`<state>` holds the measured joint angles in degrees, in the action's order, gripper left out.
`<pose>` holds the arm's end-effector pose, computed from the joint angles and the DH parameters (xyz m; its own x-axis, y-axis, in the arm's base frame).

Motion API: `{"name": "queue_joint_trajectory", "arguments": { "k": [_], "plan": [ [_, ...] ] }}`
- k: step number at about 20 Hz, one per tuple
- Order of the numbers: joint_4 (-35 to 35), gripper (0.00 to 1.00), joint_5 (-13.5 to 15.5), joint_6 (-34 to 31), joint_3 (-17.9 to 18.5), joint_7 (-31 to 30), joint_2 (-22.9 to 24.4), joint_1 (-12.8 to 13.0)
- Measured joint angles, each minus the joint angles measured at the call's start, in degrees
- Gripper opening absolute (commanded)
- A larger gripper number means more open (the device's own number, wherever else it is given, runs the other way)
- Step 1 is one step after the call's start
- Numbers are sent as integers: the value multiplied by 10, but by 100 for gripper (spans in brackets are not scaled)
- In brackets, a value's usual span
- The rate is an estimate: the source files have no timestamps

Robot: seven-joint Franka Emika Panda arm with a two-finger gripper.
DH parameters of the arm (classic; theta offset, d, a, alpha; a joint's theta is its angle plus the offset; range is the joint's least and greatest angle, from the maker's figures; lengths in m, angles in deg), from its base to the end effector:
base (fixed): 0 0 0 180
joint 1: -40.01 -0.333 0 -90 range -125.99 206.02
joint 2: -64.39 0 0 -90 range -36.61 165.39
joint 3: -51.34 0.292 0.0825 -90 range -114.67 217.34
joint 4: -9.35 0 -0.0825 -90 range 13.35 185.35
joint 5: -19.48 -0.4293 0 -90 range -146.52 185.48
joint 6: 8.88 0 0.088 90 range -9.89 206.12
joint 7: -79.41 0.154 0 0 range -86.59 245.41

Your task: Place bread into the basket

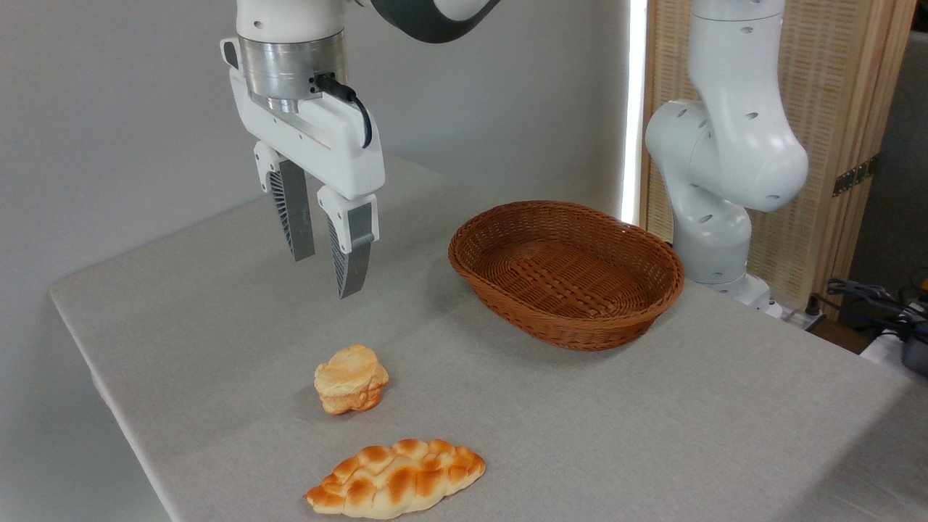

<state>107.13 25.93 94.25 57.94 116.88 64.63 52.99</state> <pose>0.6149 -0.0834 0.5069 0.7289 -0.6693 0.1442 -0.6793 -0.7332 0.0304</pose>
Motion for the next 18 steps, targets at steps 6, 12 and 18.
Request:
{"name": "queue_joint_trajectory", "arguments": {
  "k": [6,12,18],
  "plan": [
    [-2,100,0,0,0,0,0,-1],
    [-2,100,0,0,0,0,0,-5],
    [7,100,0,-3,-2,0,-3,0]
  ]
}}
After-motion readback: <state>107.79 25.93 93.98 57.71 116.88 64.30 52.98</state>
